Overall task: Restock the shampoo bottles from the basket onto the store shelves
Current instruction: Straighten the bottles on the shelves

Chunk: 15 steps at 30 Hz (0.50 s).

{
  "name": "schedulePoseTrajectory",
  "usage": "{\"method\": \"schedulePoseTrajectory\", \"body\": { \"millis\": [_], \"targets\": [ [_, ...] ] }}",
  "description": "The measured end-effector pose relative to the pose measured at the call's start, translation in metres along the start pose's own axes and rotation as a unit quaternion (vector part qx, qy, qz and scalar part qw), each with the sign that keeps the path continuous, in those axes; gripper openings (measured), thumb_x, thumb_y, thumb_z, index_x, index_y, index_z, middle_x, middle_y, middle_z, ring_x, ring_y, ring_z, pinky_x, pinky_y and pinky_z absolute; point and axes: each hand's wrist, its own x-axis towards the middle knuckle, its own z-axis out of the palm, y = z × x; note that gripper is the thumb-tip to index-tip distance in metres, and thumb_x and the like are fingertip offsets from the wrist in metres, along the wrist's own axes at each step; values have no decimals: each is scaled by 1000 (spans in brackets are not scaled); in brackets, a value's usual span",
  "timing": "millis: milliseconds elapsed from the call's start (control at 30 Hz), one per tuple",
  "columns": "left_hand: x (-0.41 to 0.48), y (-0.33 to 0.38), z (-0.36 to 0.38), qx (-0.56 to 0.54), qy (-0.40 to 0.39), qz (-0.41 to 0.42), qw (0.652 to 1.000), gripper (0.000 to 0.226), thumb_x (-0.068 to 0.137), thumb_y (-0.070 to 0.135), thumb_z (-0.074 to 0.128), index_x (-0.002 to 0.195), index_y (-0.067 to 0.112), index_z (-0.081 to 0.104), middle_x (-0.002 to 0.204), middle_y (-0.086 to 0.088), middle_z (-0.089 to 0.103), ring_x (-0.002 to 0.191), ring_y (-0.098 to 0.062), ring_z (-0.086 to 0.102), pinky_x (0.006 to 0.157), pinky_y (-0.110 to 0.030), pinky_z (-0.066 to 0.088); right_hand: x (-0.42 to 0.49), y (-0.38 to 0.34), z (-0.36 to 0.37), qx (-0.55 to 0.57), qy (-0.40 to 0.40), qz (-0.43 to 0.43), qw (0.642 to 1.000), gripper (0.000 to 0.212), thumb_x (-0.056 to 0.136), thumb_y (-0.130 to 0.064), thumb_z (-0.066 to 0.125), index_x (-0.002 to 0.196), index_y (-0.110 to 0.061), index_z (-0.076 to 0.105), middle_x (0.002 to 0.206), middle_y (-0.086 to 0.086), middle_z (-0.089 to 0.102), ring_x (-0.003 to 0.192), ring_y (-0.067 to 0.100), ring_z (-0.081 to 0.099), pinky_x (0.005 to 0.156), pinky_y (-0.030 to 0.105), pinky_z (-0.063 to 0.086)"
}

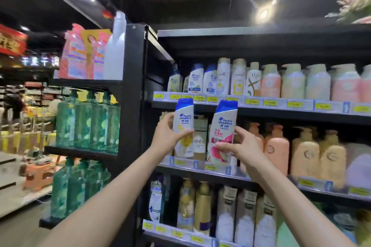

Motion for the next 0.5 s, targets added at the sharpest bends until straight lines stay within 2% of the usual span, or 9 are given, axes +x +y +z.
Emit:
{"method": "schedulePoseTrajectory", "body": {
  "millis": [100, 200, 233, 333, 433, 500],
  "targets": [
    [54, 3, -23, 14, 12, 28, 999, 62, 69, 20, 90, 121, 17, 57, 109, 2, 71, 95, -6, 68, 81, -24, 57, 25, -7, 22, 1, 6, 0, 1000, 51, 69, -2, 82, 115, -14, 64, 101, 1, 74, 89, 14, 71, 76, 28, 57],
    [117, 12, -45, 43, 24, 75, 996, 61, 70, 25, 89, 119, 18, 55, 111, 0, 69, 99, -11, 67, 83, -28, 55, 51, -17, 47, 4, 16, -12, 1000, 47, 72, 0, 80, 113, -14, 64, 100, 1, 74, 87, 13, 69, 63, 19, 52],
    [138, 15, -51, 47, 25, 89, 995, 60, 70, 26, 89, 119, 18, 54, 111, 0, 69, 100, -12, 67, 85, -32, 56, 60, -19, 55, 9, 25, -16, 1000, 46, 71, 2, 79, 113, -12, 64, 101, 3, 74, 88, 15, 70, 63, 20, 52],
    [197, 28, -63, 37, 23, 111, 993, 56, 71, 24, 88, 115, 20, 53, 108, 2, 68, 99, -14, 67, 87, -36, 56, 91, -23, 82, 33, 71, -20, 997, 47, 70, 4, 78, 113, -10, 63, 103, 8, 74, 93, 22, 70, 76, 29, 55],
    [236, 35, -70, 64, -7, 141, 988, 55, 71, 23, 87, 113, 21, 51, 106, 6, 65, 99, -14, 65, 87, -35, 55, 117, -29, 108, 18, 136, -40, 990, 46, 71, 1, 79, 111, -12, 61, 100, 6, 73, 89, 18, 69, 76, 28, 54],
    [254, 35, -69, 84, -36, 158, 983, 55, 73, 20, 85, 116, 19, 51, 105, 6, 64, 99, -15, 65, 86, -33, 54, 134, -31, 119, 6, 178, -64, 982, 44, 70, -1, 80, 108, -13, 62, 99, 4, 73, 91, 19, 70, 81, 34, 55]
  ]
}}
